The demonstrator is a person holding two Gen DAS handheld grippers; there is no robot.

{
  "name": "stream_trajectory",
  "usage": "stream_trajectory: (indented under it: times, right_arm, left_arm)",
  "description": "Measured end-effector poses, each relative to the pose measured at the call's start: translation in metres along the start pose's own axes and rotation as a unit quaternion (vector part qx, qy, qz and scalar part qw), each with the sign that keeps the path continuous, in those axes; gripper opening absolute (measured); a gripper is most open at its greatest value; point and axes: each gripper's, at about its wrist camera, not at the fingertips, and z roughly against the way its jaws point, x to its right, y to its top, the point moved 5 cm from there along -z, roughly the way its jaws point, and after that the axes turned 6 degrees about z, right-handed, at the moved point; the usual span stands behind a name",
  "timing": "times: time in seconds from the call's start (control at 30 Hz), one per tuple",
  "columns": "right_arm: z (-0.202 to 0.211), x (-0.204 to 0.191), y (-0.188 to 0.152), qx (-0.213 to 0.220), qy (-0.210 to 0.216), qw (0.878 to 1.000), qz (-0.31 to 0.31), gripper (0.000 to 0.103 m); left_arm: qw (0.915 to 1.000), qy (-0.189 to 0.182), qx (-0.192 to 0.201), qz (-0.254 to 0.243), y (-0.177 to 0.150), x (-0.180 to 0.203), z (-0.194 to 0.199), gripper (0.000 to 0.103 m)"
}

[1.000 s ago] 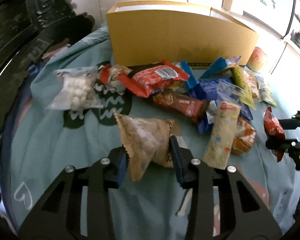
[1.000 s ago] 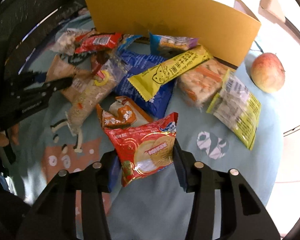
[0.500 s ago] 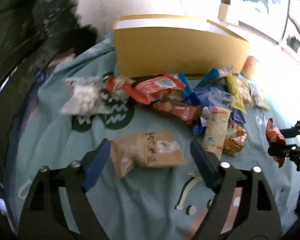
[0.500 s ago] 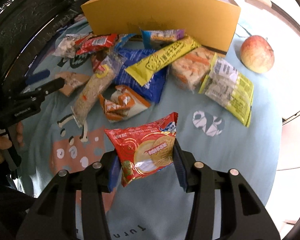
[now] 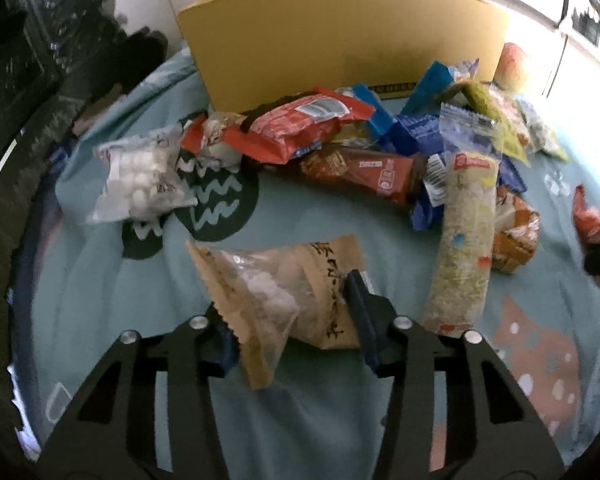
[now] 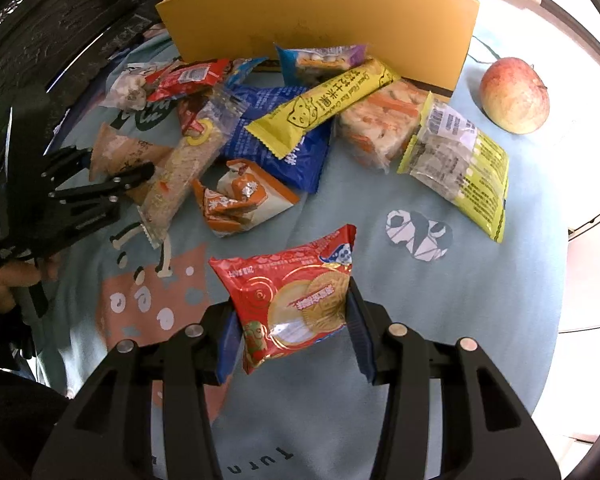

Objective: Organize snacks
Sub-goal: 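Grasp a brown paper snack bag with the left gripper while the right grasps a red round cookie packet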

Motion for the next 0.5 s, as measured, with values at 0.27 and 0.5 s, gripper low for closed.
stream_trajectory:
  times: [0.27, 0.5]
  right_arm:
    - [0.007, -0.003, 0.006, 0.013, 0.005, 1.000, 0.001, 0.047]
    - [0.016, 0.001, 0.011, 0.024, 0.004, 1.000, -0.008, 0.047]
  left_arm:
    - [0.9929, -0.080, 0.007, 0.088, 0.000, -0.014, 0.018, 0.036]
    - [0.9893, -0.110, 0.043, 0.086, 0.009, -0.001, 0.052, 0.036]
